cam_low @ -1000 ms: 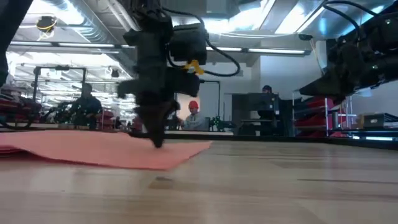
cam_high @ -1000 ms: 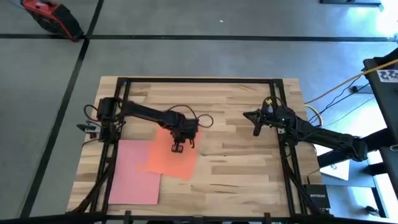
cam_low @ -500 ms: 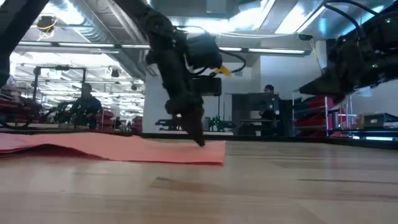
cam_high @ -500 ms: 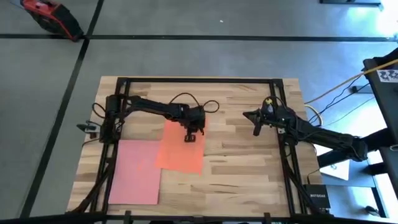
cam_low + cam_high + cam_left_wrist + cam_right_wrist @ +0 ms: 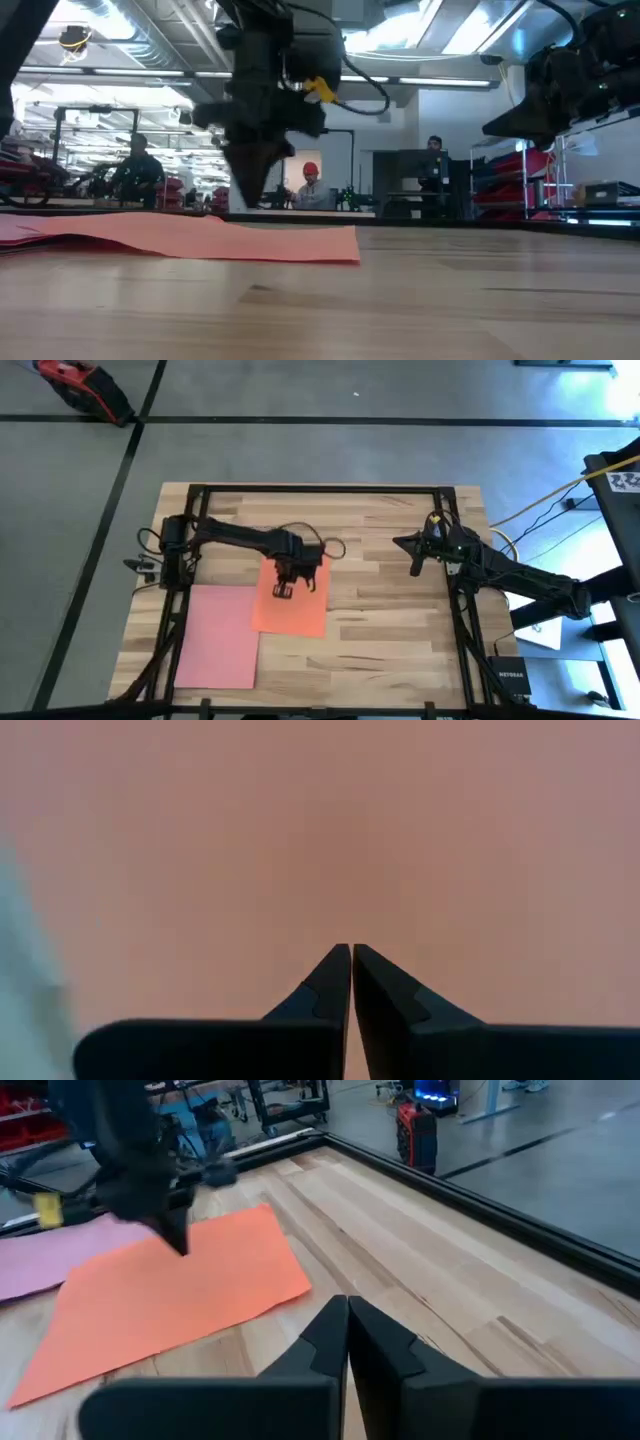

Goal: Organize paper
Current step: Move the orange paper from bottom left to the top right table

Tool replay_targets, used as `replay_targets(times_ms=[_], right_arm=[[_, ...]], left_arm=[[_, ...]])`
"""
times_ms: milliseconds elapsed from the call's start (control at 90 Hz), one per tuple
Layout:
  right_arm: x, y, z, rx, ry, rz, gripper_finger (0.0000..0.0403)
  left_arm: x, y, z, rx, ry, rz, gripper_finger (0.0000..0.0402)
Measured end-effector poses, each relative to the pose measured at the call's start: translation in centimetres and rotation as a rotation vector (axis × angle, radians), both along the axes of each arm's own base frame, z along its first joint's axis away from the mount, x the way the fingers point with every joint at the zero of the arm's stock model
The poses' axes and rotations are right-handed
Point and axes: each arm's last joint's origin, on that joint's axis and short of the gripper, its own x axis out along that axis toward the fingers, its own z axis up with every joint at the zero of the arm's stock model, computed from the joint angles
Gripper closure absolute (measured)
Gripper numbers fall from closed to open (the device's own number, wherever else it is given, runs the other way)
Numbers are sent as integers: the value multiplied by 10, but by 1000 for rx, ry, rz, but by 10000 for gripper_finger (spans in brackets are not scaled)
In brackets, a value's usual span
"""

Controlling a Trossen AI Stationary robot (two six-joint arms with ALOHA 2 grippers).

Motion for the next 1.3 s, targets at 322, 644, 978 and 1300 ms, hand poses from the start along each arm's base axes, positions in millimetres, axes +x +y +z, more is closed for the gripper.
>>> replay_targets(times_ms=[322,644,978,1300], right_arm=[[-1,0,-1,12,22,0,403],[-1,1,11,21,-2,-4,403],[-1,1,13,33,-12,-12,403],[5,0,34,6,-25,70,403]], left_arm=[[9,-7,-26,-4,-105,58,402],[32,9,-24,7,-346,75,402],[50,46,-24,51,-558,124,402],[53,55,8,34,-674,219,402]])
